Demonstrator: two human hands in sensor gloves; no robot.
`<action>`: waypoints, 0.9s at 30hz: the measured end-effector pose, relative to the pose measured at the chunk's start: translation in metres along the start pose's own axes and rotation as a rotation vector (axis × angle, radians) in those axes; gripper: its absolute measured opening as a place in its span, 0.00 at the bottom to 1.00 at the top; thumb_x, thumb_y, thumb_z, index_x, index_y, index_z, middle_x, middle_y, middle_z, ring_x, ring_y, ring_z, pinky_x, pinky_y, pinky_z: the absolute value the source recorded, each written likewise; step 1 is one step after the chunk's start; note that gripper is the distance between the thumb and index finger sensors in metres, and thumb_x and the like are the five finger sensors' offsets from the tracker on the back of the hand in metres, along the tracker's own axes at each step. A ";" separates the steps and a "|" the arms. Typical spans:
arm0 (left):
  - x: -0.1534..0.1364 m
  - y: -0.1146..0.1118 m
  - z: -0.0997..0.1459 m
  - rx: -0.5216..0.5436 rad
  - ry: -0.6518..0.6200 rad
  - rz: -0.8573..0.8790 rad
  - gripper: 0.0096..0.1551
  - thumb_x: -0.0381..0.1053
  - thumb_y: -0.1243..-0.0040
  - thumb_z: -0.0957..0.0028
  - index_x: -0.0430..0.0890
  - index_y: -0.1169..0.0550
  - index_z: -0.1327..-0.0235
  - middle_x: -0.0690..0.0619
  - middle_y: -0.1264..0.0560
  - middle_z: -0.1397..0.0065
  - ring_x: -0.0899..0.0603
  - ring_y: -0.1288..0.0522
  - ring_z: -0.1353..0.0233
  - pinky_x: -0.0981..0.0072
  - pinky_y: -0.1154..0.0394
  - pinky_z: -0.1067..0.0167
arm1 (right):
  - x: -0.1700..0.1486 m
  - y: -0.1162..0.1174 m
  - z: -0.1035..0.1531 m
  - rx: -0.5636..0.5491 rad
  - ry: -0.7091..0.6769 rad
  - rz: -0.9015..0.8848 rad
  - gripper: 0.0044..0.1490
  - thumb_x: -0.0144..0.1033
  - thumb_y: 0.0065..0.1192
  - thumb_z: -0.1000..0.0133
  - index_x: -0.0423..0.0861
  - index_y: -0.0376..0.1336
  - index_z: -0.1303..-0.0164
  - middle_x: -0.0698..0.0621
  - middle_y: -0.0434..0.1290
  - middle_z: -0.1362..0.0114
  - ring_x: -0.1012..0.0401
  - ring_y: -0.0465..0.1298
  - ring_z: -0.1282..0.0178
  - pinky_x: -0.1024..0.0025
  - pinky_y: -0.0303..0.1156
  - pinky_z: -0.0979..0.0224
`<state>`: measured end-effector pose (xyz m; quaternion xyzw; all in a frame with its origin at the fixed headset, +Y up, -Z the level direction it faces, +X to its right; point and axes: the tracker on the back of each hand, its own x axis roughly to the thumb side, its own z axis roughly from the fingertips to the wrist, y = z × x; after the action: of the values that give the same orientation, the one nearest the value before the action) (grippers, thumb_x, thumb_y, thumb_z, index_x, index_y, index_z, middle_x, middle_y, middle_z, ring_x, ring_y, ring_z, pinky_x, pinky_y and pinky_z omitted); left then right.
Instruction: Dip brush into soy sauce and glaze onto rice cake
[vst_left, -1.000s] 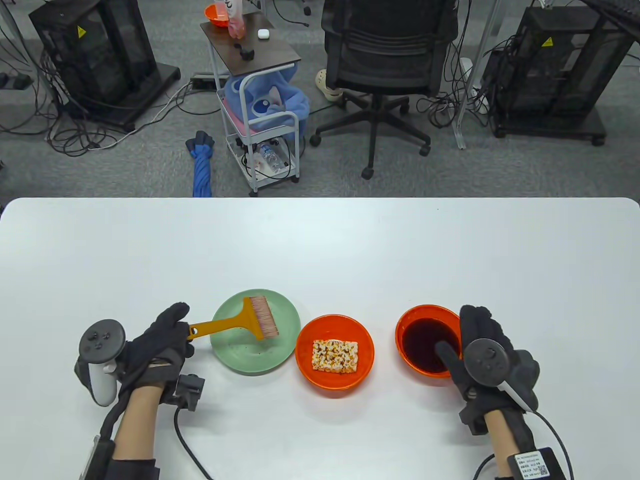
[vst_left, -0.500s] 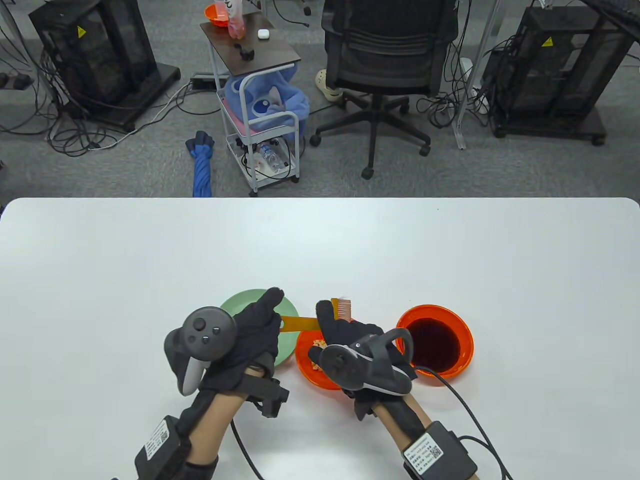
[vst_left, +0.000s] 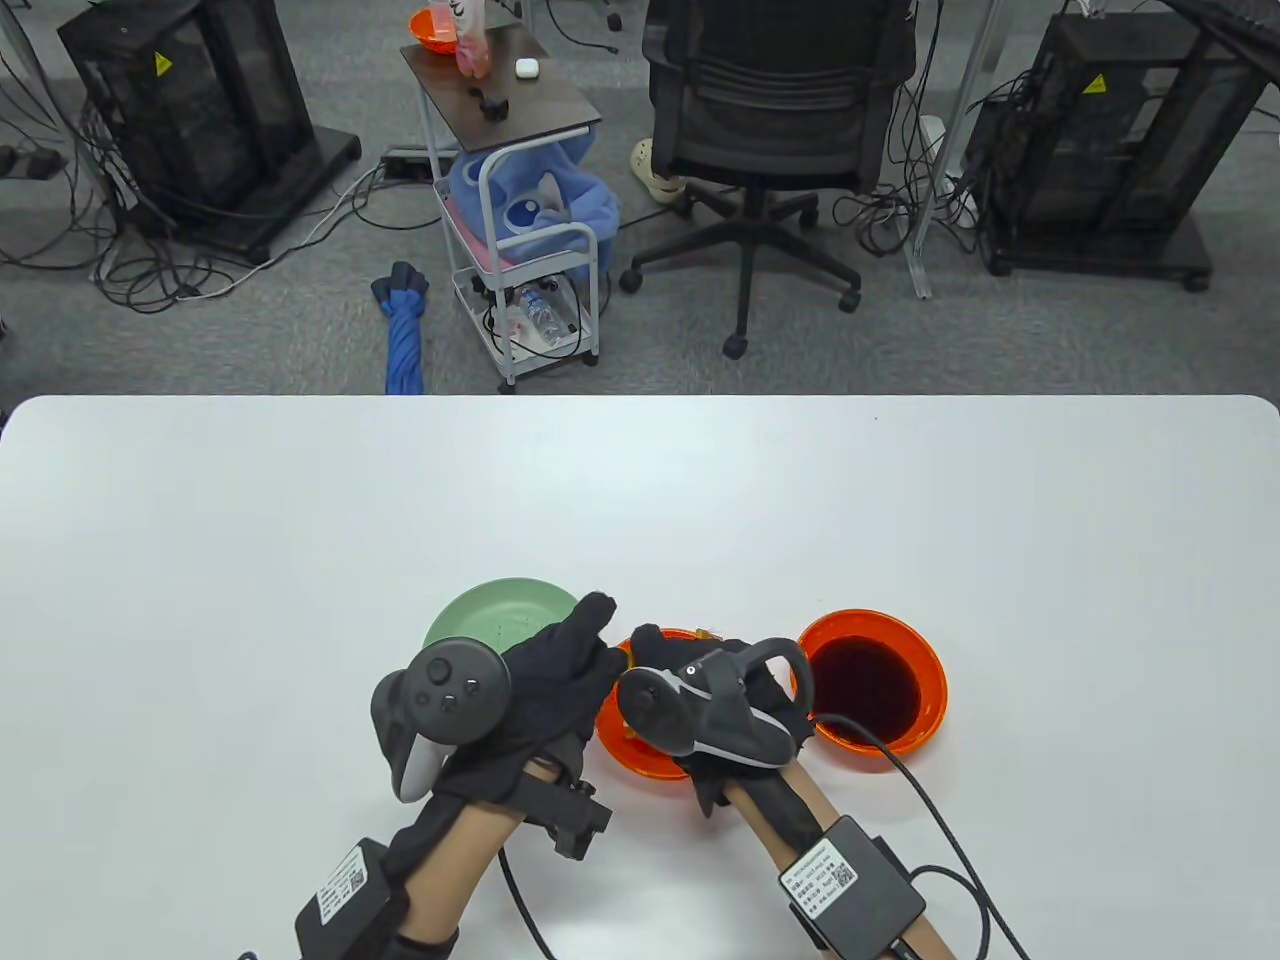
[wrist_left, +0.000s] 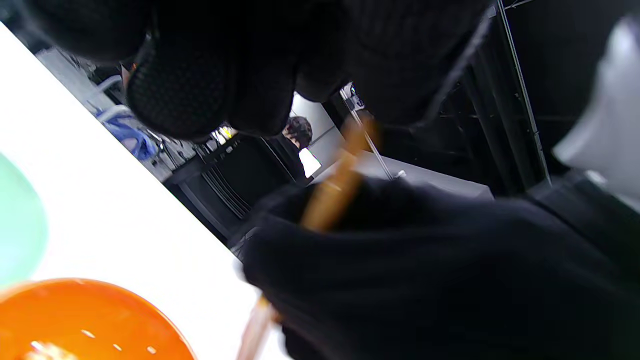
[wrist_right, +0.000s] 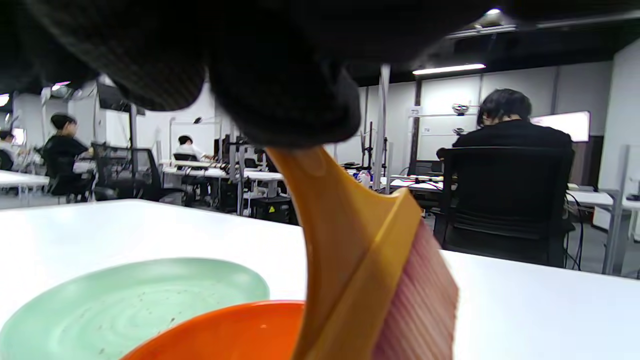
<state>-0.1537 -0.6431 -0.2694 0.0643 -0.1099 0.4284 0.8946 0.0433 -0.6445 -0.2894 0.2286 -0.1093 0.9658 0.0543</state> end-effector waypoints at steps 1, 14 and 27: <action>-0.004 0.003 0.000 0.008 0.009 -0.044 0.37 0.62 0.37 0.50 0.51 0.29 0.27 0.45 0.22 0.37 0.34 0.20 0.41 0.43 0.25 0.46 | -0.015 -0.004 0.004 -0.025 0.030 -0.067 0.30 0.50 0.63 0.47 0.41 0.67 0.43 0.52 0.84 0.64 0.65 0.78 0.82 0.64 0.80 0.72; -0.078 0.013 -0.006 0.014 0.217 -0.097 0.36 0.62 0.39 0.49 0.51 0.28 0.27 0.44 0.23 0.33 0.32 0.23 0.36 0.39 0.29 0.41 | -0.197 0.012 0.076 -0.185 0.498 -0.737 0.28 0.43 0.57 0.43 0.38 0.64 0.39 0.46 0.82 0.59 0.61 0.80 0.77 0.59 0.80 0.66; -0.105 0.011 -0.005 -0.026 0.297 -0.073 0.33 0.59 0.40 0.47 0.51 0.28 0.28 0.44 0.23 0.33 0.32 0.23 0.36 0.39 0.28 0.41 | -0.241 0.047 0.102 -0.130 0.665 -0.862 0.28 0.42 0.56 0.43 0.38 0.63 0.38 0.44 0.82 0.57 0.61 0.80 0.74 0.57 0.80 0.64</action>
<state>-0.2254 -0.7146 -0.3000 -0.0074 0.0203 0.3990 0.9167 0.2943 -0.7272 -0.3187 -0.0690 -0.0423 0.8675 0.4908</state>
